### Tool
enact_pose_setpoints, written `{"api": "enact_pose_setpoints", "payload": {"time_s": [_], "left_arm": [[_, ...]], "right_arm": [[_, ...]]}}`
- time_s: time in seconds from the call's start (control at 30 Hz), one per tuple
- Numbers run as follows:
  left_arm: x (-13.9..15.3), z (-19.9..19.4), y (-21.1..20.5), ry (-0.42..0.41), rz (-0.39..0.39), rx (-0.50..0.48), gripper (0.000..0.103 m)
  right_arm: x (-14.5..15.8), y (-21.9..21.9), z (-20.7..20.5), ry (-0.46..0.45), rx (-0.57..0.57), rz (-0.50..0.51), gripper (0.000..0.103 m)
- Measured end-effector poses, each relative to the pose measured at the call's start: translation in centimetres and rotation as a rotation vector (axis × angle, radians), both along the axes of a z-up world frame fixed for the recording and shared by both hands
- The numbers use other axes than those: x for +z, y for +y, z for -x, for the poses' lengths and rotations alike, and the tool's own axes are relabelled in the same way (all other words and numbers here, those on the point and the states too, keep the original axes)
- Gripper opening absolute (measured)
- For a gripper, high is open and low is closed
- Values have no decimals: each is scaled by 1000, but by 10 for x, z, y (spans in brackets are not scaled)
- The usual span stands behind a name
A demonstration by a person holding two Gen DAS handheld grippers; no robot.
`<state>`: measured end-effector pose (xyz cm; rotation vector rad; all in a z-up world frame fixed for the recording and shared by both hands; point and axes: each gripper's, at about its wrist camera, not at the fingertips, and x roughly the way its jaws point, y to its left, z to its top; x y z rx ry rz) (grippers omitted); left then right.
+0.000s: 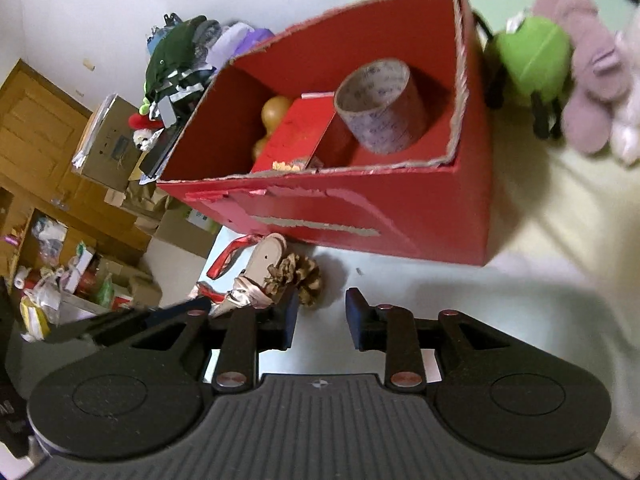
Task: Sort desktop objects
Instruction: 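Reach the right gripper down to the brown pine cone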
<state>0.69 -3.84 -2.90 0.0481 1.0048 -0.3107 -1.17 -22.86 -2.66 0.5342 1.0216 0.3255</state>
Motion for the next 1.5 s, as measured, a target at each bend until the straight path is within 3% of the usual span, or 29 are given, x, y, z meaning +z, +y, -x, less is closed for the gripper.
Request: {"api": "enact_pose_setpoints", "payload": {"time_s": [0.1,0.2,0.4,0.53,0.77,0.9,0.97,1.23,1.3,1.37,1.5], "left_arm": [[-6,-7,0,-6,18,-34,36],[-12,-16,2,9,48,-69,36],[-25,-35,2,40,39,-116,36],[-30,-41,4,50,36,-154,36],[-35,-47,4,57,42,-198,40],[-34,-45,6,63,44,-212,36],[-34,-44,6,70,49,-227,34],[-30,-26,-14,84,64,-335,25],[-29,-20,-20,78,76,-362,30],[-26,-15,-24,65,86,-376,48],[-22,-9,-37,49,90,-416,50]], "right_arm": [[-6,5,-9,24,-8,-32,32],[-12,11,-18,31,-28,-45,44],[-28,20,-34,73,-44,-85,44],[-35,26,-42,89,-56,-92,50],[-46,33,-50,121,-77,-95,51],[-48,26,-47,142,-99,-137,48],[-49,22,-43,152,-104,-140,41],[-55,-12,-9,204,-181,-203,40],[-53,-22,0,205,-203,-205,40],[-52,-33,10,200,-230,-212,40],[-51,-54,28,194,-294,-207,40]]}}
